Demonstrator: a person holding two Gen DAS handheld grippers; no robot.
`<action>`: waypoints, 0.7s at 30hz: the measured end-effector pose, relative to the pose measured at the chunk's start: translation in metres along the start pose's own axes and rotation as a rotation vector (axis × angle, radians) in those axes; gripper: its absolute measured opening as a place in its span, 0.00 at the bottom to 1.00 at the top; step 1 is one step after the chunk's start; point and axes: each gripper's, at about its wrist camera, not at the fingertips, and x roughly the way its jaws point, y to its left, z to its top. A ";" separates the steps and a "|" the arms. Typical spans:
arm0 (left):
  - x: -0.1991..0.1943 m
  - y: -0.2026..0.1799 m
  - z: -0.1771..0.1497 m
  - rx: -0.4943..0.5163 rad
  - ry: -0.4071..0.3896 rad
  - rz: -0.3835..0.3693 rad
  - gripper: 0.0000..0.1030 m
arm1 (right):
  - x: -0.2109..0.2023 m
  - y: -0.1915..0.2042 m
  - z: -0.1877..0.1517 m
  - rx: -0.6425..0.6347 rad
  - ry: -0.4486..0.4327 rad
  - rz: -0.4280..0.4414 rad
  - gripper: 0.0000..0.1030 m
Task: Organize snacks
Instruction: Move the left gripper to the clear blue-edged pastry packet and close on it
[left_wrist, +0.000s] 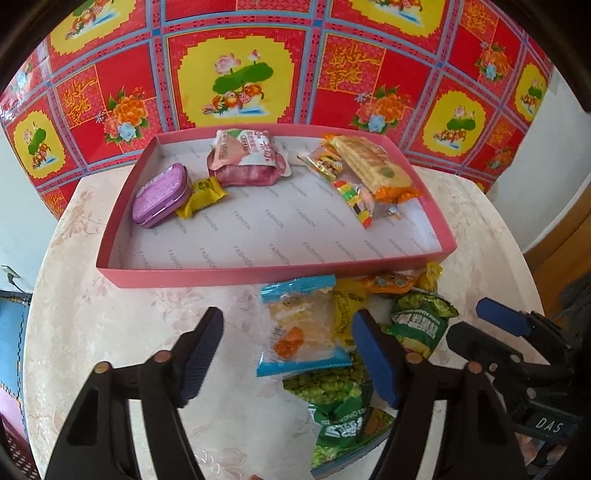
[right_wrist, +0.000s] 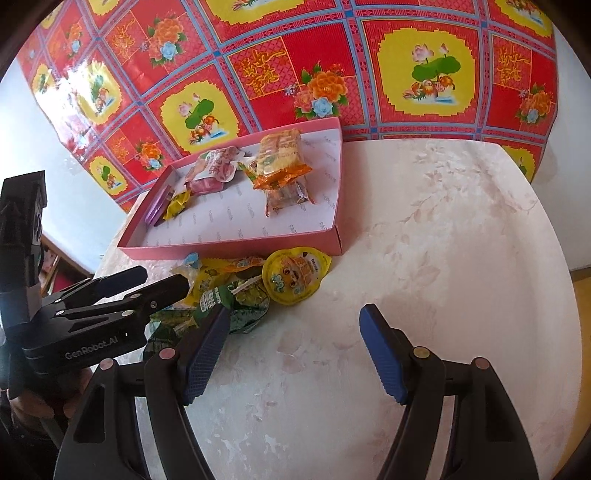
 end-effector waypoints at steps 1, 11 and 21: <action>0.001 0.000 0.000 -0.004 0.002 0.001 0.66 | 0.000 -0.001 0.000 0.002 0.002 0.001 0.72; 0.013 0.011 -0.005 -0.063 0.025 0.001 0.49 | 0.006 -0.005 -0.004 0.013 0.020 0.014 0.72; 0.006 0.020 -0.009 -0.058 -0.020 0.075 0.38 | 0.006 -0.004 -0.005 0.009 0.020 -0.011 0.72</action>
